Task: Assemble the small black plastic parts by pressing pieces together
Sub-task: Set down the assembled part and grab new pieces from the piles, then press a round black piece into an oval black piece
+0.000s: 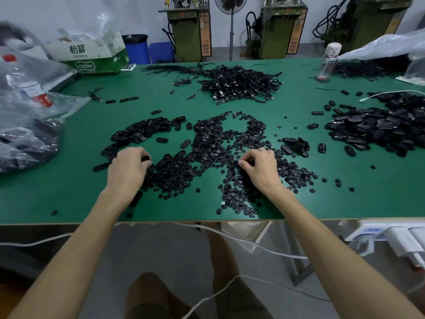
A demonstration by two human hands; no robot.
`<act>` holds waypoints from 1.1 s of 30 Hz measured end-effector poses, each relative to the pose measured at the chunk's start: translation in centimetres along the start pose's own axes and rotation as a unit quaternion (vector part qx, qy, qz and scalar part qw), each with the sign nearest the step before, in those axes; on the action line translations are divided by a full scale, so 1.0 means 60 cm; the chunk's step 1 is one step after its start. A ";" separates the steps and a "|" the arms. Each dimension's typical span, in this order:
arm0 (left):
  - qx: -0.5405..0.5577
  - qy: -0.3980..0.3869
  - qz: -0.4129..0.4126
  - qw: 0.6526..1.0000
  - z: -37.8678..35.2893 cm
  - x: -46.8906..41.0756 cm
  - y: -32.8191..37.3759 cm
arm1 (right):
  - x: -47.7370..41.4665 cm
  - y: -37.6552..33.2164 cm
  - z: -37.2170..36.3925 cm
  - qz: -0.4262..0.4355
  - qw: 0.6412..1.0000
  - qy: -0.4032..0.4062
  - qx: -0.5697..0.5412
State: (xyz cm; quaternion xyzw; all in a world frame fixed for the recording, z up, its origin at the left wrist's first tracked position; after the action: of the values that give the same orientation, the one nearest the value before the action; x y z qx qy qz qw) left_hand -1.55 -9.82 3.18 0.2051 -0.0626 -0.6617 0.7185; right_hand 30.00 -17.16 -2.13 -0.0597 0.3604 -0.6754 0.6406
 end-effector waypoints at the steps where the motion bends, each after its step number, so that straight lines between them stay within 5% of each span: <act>1: 0.051 -0.021 -0.001 0.998 -0.002 0.005 0.011 | 0.000 -0.002 0.002 0.002 1.000 0.002 -0.003; 3: 0.199 -0.107 0.006 0.974 -0.013 0.022 0.039 | 0.002 -0.007 0.006 0.014 0.999 0.024 -0.037; 6: 0.401 -0.257 0.035 0.879 -0.038 0.056 0.091 | 0.005 -0.010 0.014 -0.005 0.986 0.072 -0.148; 9: 0.474 -0.336 0.053 0.812 -0.069 0.088 0.144 | 0.008 -0.007 0.016 -0.035 0.964 0.110 -0.239; 13: 0.529 -0.356 0.075 0.766 -0.112 0.112 0.208 | 0.009 -0.002 0.016 -0.023 0.946 0.115 -0.303; 22: 0.564 -0.317 0.068 0.759 -0.169 0.104 0.240 | 0.014 0.015 0.019 -0.023 0.908 0.136 -0.396; 33: 0.589 -0.311 0.045 0.745 -0.175 0.109 0.232 | 0.013 0.020 0.012 -0.016 0.912 0.123 -0.390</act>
State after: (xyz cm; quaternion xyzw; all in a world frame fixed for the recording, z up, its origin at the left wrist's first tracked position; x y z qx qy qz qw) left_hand 15.88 -13.40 -2.29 0.3673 -0.6685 -0.4873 0.4251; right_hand 31.25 -18.09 -2.56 -0.2267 0.6701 -0.4931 0.5064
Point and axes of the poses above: each hand's wrist, its own x-axis away from the middle knuckle, its own z-axis out of the back of the hand, y = z × x, the point moved 3 cm from there along -x, towards the middle knuckle, and after that the axes turned 15 degrees about z, right-handed, at the moved point
